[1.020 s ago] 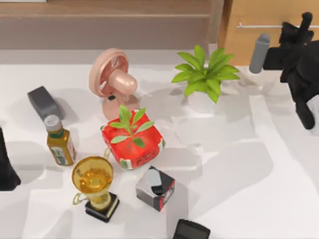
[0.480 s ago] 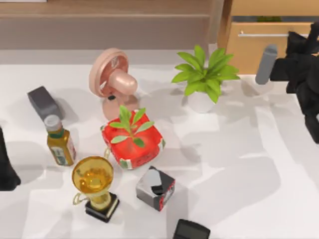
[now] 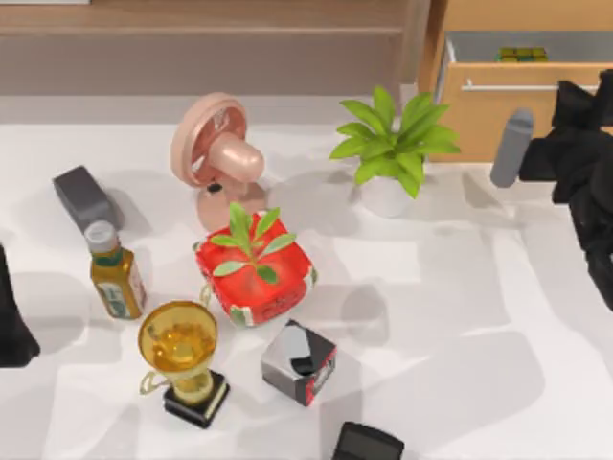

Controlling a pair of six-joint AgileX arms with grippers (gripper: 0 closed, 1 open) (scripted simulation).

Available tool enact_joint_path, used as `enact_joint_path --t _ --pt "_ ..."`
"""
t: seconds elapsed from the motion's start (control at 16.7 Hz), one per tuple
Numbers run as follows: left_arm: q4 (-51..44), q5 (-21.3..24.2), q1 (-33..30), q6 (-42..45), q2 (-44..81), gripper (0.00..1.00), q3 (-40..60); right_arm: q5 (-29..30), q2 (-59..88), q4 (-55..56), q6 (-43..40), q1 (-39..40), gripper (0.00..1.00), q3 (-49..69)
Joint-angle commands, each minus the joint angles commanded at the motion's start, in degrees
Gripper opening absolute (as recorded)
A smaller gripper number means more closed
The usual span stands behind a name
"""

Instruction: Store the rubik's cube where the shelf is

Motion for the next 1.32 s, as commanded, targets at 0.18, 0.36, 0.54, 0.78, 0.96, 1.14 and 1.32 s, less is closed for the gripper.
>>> enact_joint_path --t 0.18,0.36,0.54,0.78,0.96,1.14,1.32 --pt "0.0 0.0 0.0 0.0 0.0 1.0 0.0 0.02 0.1 0.12 0.04 -0.3 0.0 -0.26" --pt "0.0 0.0 0.0 0.0 0.0 1.0 0.0 0.44 -0.81 1.53 0.05 0.13 0.0 -2.58" --pt "0.0 0.0 0.0 0.0 0.0 1.0 0.0 0.84 -1.73 2.98 0.05 0.57 0.0 -4.91" --pt "0.0 0.0 0.0 0.0 0.0 1.0 0.0 1.4 -2.94 4.9 0.08 1.13 0.0 -8.03" --pt "0.0 0.0 0.0 0.0 0.0 1.0 0.0 1.82 -3.84 6.33 0.1 1.55 0.0 -10.38" --pt "0.0 0.0 0.0 0.0 0.0 1.0 0.0 2.24 -4.72 7.72 0.1 1.98 0.0 -12.77" --pt "0.0 0.0 0.0 0.0 0.0 1.0 0.0 2.62 -5.56 9.07 0.12 2.38 0.0 -14.91"
